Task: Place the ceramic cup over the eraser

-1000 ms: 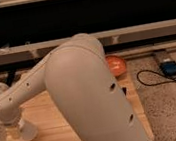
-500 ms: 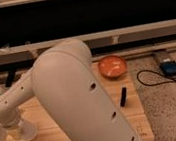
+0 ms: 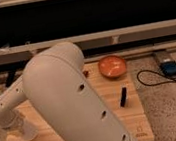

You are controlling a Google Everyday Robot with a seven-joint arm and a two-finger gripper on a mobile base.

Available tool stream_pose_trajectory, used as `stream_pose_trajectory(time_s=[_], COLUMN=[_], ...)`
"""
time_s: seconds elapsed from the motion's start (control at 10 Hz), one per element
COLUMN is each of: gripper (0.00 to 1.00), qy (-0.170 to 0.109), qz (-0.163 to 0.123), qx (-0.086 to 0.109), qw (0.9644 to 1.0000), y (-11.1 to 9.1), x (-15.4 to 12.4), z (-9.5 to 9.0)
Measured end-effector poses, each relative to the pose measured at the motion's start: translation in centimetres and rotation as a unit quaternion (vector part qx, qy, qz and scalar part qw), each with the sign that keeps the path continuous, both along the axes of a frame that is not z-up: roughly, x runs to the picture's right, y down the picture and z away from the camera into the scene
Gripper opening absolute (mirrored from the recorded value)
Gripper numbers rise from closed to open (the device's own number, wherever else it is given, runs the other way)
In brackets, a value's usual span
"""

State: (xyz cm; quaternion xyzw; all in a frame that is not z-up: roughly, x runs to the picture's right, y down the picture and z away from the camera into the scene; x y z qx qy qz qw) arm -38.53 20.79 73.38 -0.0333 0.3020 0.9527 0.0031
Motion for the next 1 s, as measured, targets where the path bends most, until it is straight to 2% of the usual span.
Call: stream_pose_trajectory(time_s=[0.3, 0.4, 0.6, 0.8, 1.0], gripper=[0.06, 0.01, 0.00, 0.00, 0.00], qy=[0.010, 0.010, 0.000, -0.012, -0.012], qz=[0.008, 0.015, 0.033, 0.054, 0.085], qx=[-0.006, -0.011, -0.018, -0.022, -0.019], qw=[0.9999, 0.9998, 0.9993, 0.9982, 0.9961], y=[-0.2, -0.5, -1.9, -4.3, -7.3], x=[0.5, 0.7, 1.4, 3.3, 7.4], z=[-0.3, -1.0, -3.0, -6.3, -8.9])
